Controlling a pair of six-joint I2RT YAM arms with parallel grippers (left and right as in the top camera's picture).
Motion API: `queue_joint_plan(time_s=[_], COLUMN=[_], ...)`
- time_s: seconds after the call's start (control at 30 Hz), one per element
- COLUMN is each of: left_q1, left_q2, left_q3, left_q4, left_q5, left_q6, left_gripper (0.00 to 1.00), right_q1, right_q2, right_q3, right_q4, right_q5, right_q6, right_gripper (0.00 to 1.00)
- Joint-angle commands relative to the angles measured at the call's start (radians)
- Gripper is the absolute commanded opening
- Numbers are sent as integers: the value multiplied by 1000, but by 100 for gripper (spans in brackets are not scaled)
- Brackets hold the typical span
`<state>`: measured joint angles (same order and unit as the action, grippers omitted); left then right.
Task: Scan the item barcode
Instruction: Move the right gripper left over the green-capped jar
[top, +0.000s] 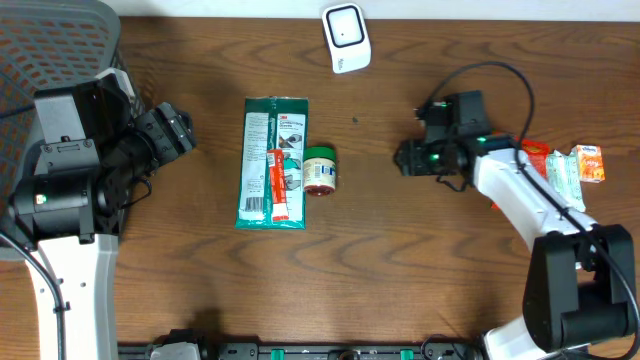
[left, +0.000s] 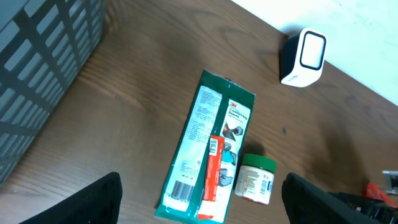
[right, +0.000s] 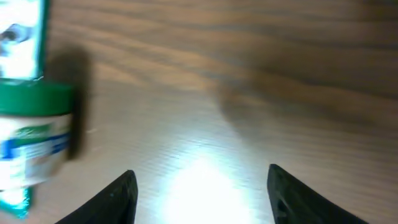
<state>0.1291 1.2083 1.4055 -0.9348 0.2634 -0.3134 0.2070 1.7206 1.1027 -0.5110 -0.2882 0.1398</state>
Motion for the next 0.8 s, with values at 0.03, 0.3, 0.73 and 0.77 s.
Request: queue_joint_plan(time_s=[0.03,0.3,0.73,0.77], left_q1=[5,5,5,5], left_q2=[0,0,0,0], left_q3=[4,4,4,4], left_q4=[0,0,0,0], left_q5=[4,4,4,4], left_q6=[6,6,6,6], left_gripper=[83,82,82,82], right_q1=[93,241,288,288], right_q2=[-13,-13,-13,-13], right_q3=[120,206,297,341], right_q4=[-97,-173,-272,-316], right_q5=[-27,3,3,16], right_q6=[48,63,182,187], right_gripper=[64,87,89,88])
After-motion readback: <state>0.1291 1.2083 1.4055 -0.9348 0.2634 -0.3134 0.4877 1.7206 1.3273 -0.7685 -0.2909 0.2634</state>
